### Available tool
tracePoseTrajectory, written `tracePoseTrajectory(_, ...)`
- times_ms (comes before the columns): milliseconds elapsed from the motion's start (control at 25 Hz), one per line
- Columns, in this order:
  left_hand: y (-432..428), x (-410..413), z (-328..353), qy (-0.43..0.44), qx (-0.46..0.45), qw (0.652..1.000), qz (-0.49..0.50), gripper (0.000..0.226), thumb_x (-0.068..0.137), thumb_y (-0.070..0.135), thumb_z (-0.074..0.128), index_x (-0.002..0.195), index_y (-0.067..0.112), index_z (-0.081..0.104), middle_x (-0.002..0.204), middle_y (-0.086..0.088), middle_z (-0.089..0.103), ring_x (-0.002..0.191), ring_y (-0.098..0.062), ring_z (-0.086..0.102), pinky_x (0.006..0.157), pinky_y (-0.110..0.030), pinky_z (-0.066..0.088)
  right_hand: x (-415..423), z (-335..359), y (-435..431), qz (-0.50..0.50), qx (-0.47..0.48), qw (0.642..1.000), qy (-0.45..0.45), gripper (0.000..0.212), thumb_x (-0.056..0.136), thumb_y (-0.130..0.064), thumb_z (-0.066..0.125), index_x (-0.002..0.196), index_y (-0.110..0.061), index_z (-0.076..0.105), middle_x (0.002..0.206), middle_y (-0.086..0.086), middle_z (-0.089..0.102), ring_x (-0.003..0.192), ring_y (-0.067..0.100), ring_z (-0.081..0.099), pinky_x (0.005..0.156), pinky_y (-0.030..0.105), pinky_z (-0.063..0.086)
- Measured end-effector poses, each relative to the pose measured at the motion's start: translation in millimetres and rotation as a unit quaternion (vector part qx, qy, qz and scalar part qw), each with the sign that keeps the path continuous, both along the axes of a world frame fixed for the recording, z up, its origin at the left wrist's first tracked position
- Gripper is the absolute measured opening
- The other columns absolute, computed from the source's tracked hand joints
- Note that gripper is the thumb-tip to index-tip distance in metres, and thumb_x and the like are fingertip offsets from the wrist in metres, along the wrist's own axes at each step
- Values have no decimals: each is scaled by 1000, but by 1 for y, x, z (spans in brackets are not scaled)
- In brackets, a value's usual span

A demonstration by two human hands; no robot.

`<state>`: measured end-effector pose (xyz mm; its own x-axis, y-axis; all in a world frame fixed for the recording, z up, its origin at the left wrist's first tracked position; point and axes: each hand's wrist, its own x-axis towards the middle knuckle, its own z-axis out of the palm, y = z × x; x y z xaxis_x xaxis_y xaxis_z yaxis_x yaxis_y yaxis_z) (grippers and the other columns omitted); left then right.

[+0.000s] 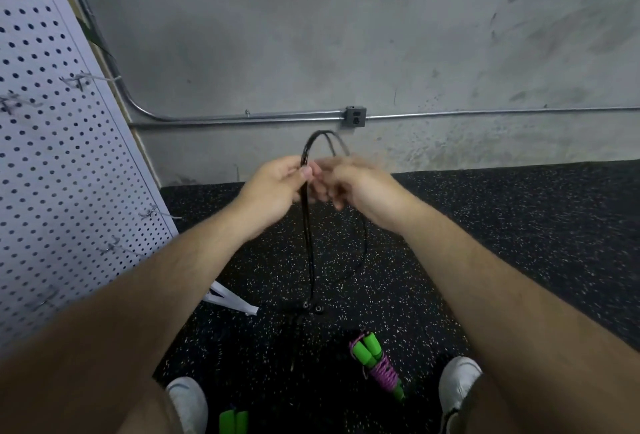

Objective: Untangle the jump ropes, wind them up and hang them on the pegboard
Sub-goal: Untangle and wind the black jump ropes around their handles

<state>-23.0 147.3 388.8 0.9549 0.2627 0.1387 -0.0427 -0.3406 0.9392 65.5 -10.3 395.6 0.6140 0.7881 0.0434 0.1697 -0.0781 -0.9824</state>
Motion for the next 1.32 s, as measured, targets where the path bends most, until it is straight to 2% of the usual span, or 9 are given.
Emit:
tracePoseTrajectory(160,1,12,23,-70,-68,995,-7,24,108,11,42,101,14,65,83,-5,75,90,-30,75,90,-49,58,-21,-30,1,43,-210,971,-105,15,96,-26,67,109,-19,70,99,-5,73,80,10,67,70,23,54)
tracePoseTrajectory(240,-3,14,28,-83,-89,993,-9,24,109,15,41,110,11,64,93,-8,76,94,-27,75,88,-42,58,-26,-32,6,-15,-195,971,-136,16,98,-26,65,91,-14,73,79,-1,71,65,12,61,65,30,54)
tracePoseTrajectory(400,10,1,9,8,-113,992,-60,33,107,34,42,130,18,60,121,-2,72,116,-18,68,105,-40,51,-17,-2,11,-123,-72,978,-150,17,100,-21,62,91,-10,71,80,5,72,59,10,62,63,33,59)
tracePoseTrajectory(520,-1,-19,-20,112,36,982,-151,24,107,18,48,125,16,63,114,2,76,111,-13,69,104,-41,51,-8,22,16,-169,58,980,-84,22,100,-13,61,97,7,68,81,6,72,53,6,57,52,22,52)
tracePoseTrajectory(600,-12,-20,-22,103,68,984,-129,19,105,10,49,110,11,67,100,-1,78,100,-14,73,98,-44,55,-3,25,16,-174,86,978,-70,21,101,-16,60,100,3,69,87,7,74,59,8,58,55,24,51)
tracePoseTrajectory(880,-3,5,18,-37,47,998,-2,24,106,13,49,92,19,67,77,4,75,76,-9,71,70,-24,54,4,-14,-16,22,-37,999,14,29,92,-31,66,115,-16,72,109,4,71,91,18,61,76,31,50)
tracePoseTrajectory(1000,0,10,24,-70,-17,997,14,24,106,11,47,93,14,66,77,-1,74,80,-20,74,74,-31,59,1,-26,-12,27,-76,996,-34,38,90,-23,73,128,-22,65,116,-1,72,102,17,68,83,28,55)
tracePoseTrajectory(1240,8,8,29,-104,-37,994,11,23,107,11,45,98,11,66,83,-4,73,84,-24,75,73,-32,59,-24,-44,22,-67,-116,986,-96,5,93,-21,72,96,-18,74,75,-4,68,54,-1,58,58,16,49)
tracePoseTrajectory(1320,15,7,31,-104,-56,993,20,24,108,16,44,106,10,67,95,-6,75,93,-25,74,80,-34,60,-27,-37,24,-89,-108,985,-98,10,95,-21,70,86,-18,72,68,-3,66,50,1,57,54,17,49)
